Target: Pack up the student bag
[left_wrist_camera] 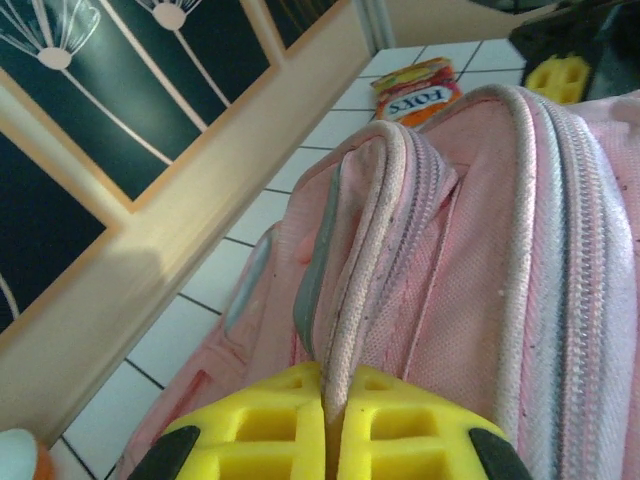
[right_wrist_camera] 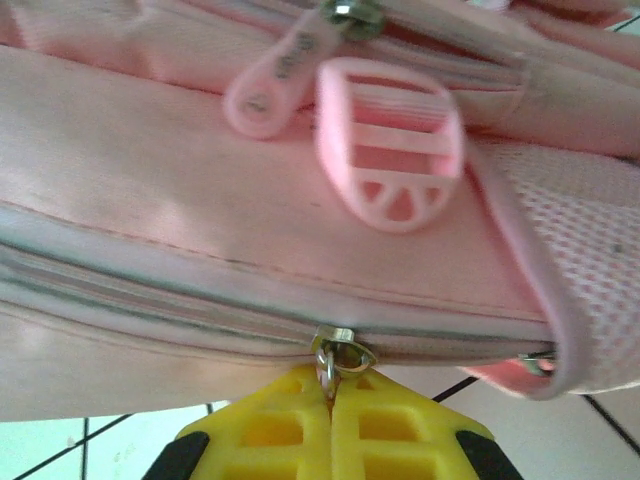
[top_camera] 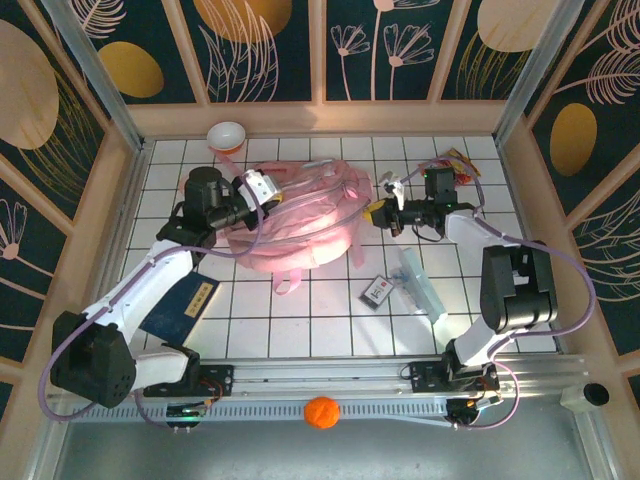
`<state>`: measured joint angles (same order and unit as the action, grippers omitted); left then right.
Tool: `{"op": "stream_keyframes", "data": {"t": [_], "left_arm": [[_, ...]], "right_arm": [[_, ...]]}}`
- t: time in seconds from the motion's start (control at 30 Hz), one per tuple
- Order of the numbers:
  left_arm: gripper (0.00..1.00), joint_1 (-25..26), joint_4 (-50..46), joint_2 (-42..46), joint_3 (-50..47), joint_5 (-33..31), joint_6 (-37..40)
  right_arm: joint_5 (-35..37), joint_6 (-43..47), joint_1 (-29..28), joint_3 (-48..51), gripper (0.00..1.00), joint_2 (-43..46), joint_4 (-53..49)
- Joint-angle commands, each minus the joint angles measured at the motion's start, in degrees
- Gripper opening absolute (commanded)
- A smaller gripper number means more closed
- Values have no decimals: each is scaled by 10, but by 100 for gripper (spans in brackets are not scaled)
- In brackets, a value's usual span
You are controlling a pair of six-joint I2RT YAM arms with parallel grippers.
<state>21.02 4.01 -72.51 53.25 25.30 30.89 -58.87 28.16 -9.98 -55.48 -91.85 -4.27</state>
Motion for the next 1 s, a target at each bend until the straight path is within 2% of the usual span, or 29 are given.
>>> {"op": "stream_keyframes", "data": {"t": [0.0,0.3,0.57,0.7,0.87,0.97], "left_arm": [[0,12,66,5,-1,-132,-16],[0,33,57,-24,11,-223,-2],[0,59,70,-55,21,-237,-30],[0,65,97,-50,11,-203,-49],[0,68,126,-36,-6,-151,-74],[0,68,149,-22,-19,-103,-89]], "right_arm": [[13,-7,-15,-24,0,28,-84],[12,-22,-23,-75,0,43,-242],[14,-106,-70,-87,0,58,-233],[17,-173,-93,-64,0,71,-182],[37,-278,-99,-4,0,89,-61],[50,-313,-103,17,0,95,-15]]}}
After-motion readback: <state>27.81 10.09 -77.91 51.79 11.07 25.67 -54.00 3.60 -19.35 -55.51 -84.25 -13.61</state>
